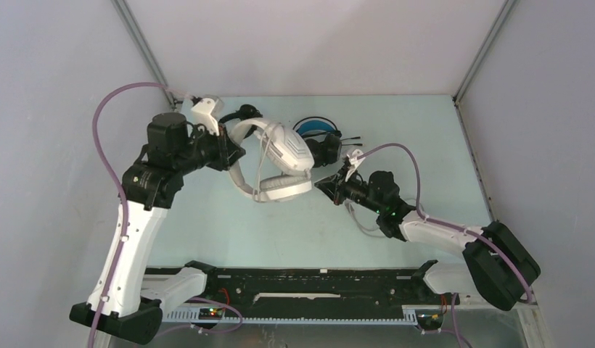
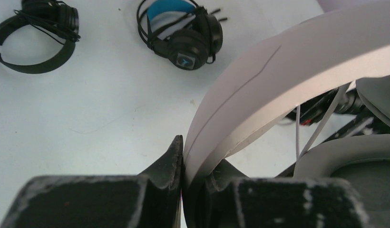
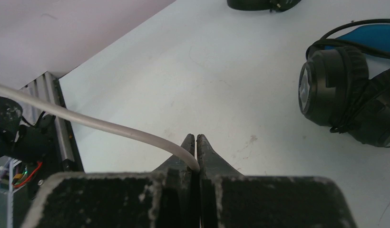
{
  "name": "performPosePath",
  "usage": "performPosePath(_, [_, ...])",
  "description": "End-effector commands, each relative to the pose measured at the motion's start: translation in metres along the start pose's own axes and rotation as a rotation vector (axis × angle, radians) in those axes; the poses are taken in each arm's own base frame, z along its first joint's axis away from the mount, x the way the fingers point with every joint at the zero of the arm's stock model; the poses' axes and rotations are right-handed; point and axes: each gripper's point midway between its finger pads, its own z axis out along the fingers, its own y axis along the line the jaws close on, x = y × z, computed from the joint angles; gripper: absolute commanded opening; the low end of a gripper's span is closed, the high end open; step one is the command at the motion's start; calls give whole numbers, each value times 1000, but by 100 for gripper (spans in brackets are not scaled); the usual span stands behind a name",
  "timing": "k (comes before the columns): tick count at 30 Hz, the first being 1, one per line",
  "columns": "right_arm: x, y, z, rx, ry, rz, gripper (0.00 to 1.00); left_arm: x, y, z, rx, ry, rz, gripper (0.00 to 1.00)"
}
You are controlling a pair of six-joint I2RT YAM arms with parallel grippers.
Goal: Wrap the headphones
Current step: Wrap the headphones cable around the headphones.
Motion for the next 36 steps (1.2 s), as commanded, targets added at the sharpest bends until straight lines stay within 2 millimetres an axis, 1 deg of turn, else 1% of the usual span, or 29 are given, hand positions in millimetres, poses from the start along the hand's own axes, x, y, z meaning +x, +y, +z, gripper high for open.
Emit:
performPosePath(1, [-9,12,-5,-47,49,61,0,5,-26,0,147,-14,140,0])
performPosePath(4, [-15,29,-11,-110,89,117,0,23,-25,7,143,38,255,0])
performPosePath(6, [-26,44,-15,-157,104,156,0,32,-19,11,111,64,320,0])
performPosePath(9, [-41,60,-23,-204,139,200,0,41,-10,16,83,86,381,0])
performPosePath(14, [-64,83,-37,-291,182,306,0,48,-9,17,109,61,537,0])
performPosePath(20, [-77,100,-51,-372,272,505,0,53,-7,17,95,32,767,0])
performPosePath(24, [-83,101,-58,-397,289,569,0,57,-7,19,91,22,894,0])
performPosePath(27, [-85,102,-62,-416,301,596,0,60,-9,21,104,23,942,0])
performPosePath(31, [-91,109,-67,-468,307,605,0,61,-8,23,91,51,972,0])
performPosePath(36, [-103,119,-74,-519,297,620,0,66,2,28,51,107,1001,0])
